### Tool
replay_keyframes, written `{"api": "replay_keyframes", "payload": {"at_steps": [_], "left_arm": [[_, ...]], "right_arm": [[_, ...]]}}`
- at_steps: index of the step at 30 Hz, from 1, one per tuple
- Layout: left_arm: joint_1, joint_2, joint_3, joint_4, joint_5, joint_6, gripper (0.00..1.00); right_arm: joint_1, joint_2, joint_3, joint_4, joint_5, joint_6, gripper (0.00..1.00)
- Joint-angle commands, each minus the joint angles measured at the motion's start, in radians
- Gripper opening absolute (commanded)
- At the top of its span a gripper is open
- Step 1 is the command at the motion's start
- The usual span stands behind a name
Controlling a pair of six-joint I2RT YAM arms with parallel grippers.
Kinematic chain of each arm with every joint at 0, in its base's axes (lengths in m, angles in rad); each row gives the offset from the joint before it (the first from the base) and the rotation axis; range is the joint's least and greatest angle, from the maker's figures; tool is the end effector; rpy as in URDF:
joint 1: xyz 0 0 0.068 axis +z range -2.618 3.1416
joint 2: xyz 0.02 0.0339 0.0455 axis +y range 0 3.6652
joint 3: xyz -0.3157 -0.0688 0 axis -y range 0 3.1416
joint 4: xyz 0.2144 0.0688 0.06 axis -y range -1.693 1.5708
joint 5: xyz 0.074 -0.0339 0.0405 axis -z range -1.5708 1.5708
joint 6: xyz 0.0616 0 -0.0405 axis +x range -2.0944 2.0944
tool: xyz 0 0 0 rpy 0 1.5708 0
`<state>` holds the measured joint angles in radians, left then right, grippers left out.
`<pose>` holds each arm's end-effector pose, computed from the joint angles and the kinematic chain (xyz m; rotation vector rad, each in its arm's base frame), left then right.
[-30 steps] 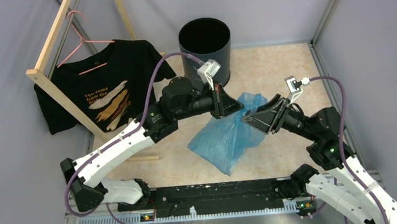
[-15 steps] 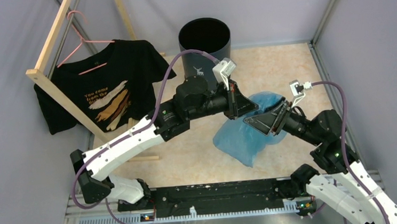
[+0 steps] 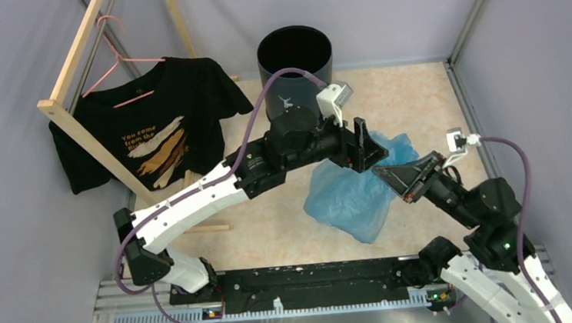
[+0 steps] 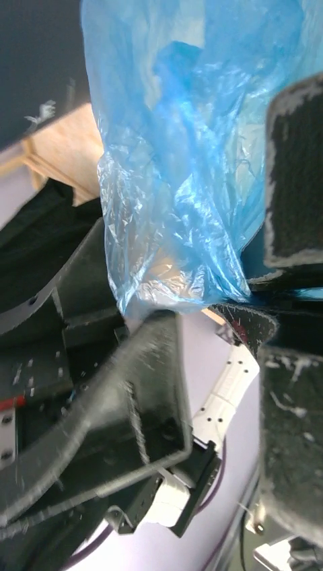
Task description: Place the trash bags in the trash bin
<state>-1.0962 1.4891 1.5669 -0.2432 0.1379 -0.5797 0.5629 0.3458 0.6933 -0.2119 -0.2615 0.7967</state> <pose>0.1462 -0.3032 0.4824 0.6029 1.8399 -1.3060 0.0223 0.0329 0.3680 -0.0514 1.5752 1.2818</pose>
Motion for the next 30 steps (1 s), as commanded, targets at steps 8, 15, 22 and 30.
{"api": "replay_keyframes", "payload": {"at_steps": [8,15,22,30], "left_arm": [[0.076,0.009,0.156,-0.212,-0.608,0.469,0.99],[0.295,0.248,0.388,-0.226,-0.393,0.564,0.99],[0.406,0.559,0.751,-0.268,-0.274,0.705,0.99],[0.48,0.677,0.774,-0.215,-0.164,0.769,0.98]], "right_arm": [[0.007,-0.256,0.164,-0.383,0.308,-0.163,0.0],[0.008,-0.242,0.262,-0.495,0.303,-0.23,0.0],[0.008,-0.15,0.339,-0.586,0.292,-0.298,0.0],[0.007,-0.093,0.332,-0.577,0.284,-0.304,0.0]]}}
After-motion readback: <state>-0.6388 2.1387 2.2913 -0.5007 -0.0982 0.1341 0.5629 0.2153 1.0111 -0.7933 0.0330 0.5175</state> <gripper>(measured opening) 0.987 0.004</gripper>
